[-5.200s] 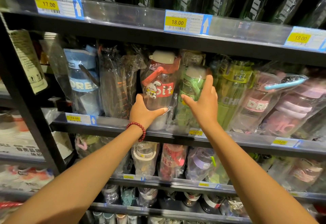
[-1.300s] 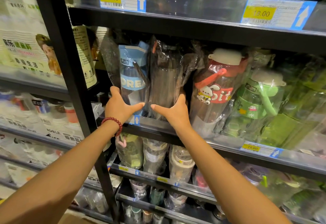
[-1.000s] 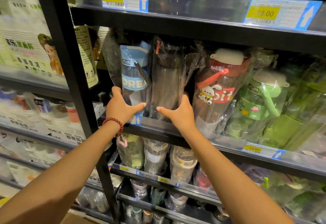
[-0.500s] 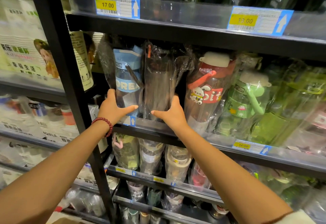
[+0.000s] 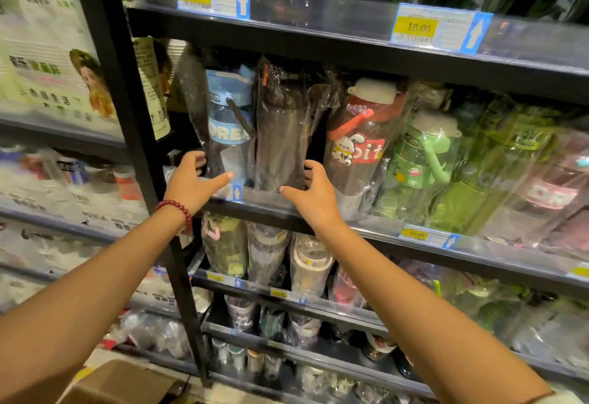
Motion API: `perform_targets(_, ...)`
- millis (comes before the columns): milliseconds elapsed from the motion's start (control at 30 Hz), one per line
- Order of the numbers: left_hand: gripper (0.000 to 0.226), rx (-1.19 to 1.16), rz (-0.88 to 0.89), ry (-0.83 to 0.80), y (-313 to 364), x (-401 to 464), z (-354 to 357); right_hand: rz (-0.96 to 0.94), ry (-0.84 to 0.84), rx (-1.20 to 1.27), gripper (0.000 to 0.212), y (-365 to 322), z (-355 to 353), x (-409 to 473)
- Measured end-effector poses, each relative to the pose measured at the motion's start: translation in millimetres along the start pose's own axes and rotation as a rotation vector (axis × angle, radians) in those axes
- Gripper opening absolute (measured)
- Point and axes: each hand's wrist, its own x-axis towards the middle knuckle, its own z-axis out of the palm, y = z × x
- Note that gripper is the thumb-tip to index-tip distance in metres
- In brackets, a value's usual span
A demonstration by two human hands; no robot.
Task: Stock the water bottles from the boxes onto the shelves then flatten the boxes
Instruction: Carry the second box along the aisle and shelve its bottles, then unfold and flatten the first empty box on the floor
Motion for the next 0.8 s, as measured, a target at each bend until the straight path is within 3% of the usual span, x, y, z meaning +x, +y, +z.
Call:
perform_targets(100, 0.069, -0.104, -0.090, -0.010, -9.2, -35.5, -19.7, -0.040, 0.007, -0.012, 0.067, -4.5, 5.6, -20.5)
perform_targets(233, 0.063, -0.053, -0.243, 0.051, -43.4, -103.1, -52.7, -0.074, -0.049, -0.003, 0.064, -2.4, 30.2, -59.0)
perform_targets(333, 0.074, -0.061, -0.431, 0.080, -79.7, -164.2, -72.6, -0.052, -0.242, -0.011, 0.056, 10.8, 59.4, -96.1)
perform_targets(433, 0.041, -0.046, -0.607, 0.123, -116.7, -229.8, -80.7, -0.016, -0.472, -0.022, 0.051, 33.0, 95.0, -138.2)
perform_targets(467, 0.040, -0.037, -0.662, 0.129, -130.4, -251.0, -82.8, 0.003, -0.542, -0.034, 0.050, 42.5, 108.4, -153.2)
perform_targets(600, 0.051, -0.032, -0.852, 0.120, -190.7, -340.6, -96.2, 0.166, -0.774, -0.125, 0.041, 81.8, 160.0, -218.1)
perform_targets(700, 0.062, -0.047, -1.014, 0.203, -220.3, -398.1, -108.1, 0.225, -0.915, -0.172, 0.038, 102.8, 193.5, -254.2)
perform_targets(800, 0.057, -0.102, -1.136, 0.304, -249.6, -431.3, -120.9, 0.287, -1.040, -0.180, 0.041, 108.8, 230.6, -273.1)
